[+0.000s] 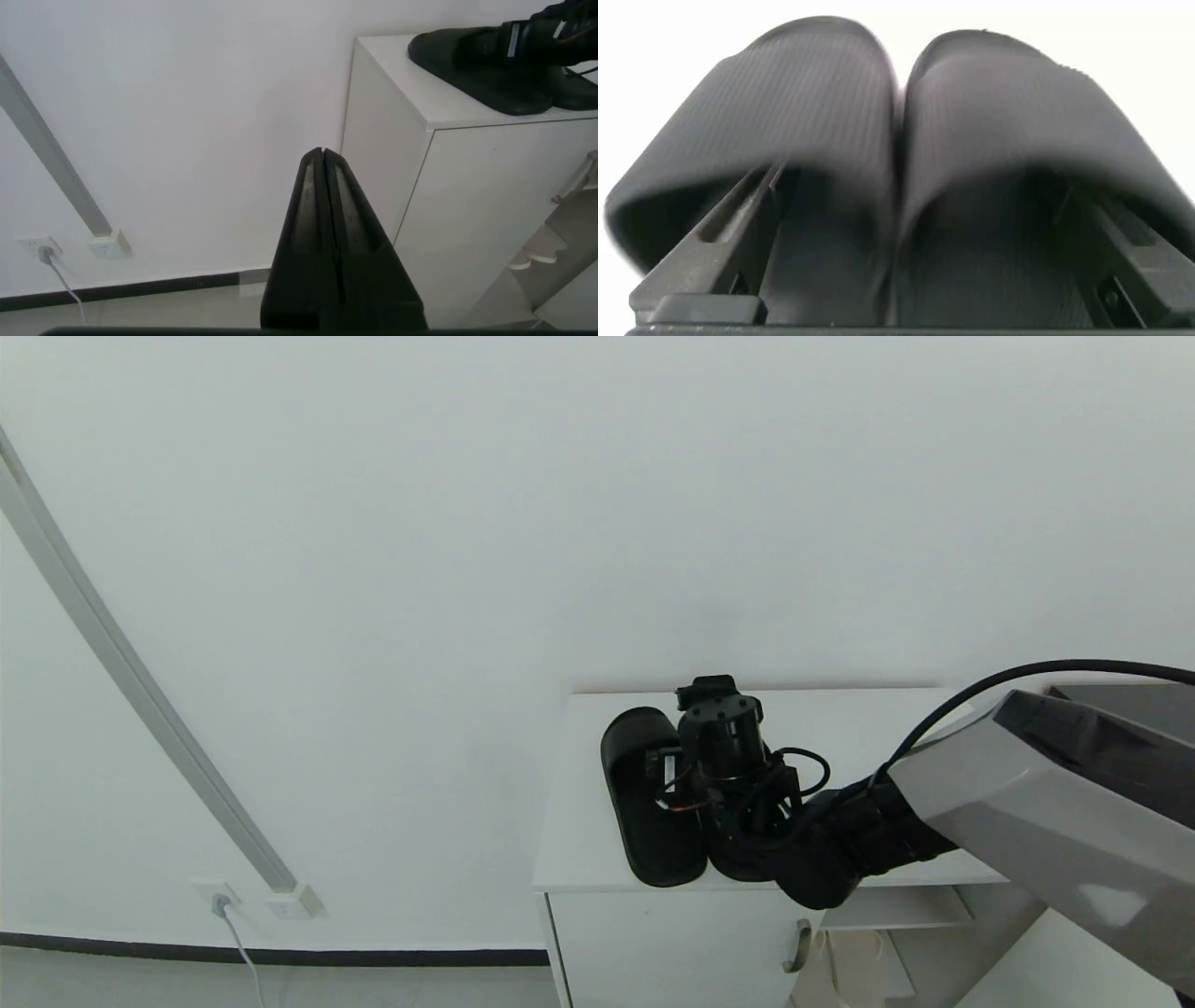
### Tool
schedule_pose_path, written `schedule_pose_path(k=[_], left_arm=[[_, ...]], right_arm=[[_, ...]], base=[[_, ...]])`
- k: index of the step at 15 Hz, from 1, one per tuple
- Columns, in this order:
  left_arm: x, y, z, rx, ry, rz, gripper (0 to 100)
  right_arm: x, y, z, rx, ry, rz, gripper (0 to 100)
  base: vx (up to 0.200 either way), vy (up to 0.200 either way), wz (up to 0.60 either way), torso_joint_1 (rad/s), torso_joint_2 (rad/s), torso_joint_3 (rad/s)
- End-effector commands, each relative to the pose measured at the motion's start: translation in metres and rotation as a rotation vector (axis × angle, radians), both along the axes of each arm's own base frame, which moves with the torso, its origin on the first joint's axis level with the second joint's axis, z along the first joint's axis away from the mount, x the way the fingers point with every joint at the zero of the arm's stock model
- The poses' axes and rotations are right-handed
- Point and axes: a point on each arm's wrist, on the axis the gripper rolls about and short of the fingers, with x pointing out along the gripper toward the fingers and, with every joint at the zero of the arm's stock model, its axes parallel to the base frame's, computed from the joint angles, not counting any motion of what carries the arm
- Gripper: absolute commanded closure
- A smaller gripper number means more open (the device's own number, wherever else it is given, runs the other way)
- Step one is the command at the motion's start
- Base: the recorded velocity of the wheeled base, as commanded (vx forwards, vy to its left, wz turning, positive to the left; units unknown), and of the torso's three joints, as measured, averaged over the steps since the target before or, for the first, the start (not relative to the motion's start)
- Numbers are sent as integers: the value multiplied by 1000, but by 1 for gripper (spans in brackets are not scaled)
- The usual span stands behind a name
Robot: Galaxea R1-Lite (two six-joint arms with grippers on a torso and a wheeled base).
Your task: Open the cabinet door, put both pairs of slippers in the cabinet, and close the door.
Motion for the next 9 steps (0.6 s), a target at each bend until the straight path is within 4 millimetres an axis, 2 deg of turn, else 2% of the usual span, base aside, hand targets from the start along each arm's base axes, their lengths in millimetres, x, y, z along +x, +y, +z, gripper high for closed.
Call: schedule_pose_path(k=[1, 4, 5, 9], left_arm=[[0, 0, 0, 0, 0, 0, 100], [0, 0, 0, -2, -1, 0, 100], [0, 0, 0, -2, 1, 0, 100], [0, 0, 0, -2, -1, 0, 100]], right_arm=[[10, 6, -8, -9, -6, -4, 0], [15, 7, -7, -9, -17, -6, 0], [15, 7, -7, -9, -17, -6, 100], [14, 6, -7, -12, -15, -11, 100]], base=[[0, 0, 0, 0, 0, 0], [0, 0, 0, 0, 0, 0], [0, 0, 0, 0, 0, 0], [0, 0, 0, 0, 0, 0]])
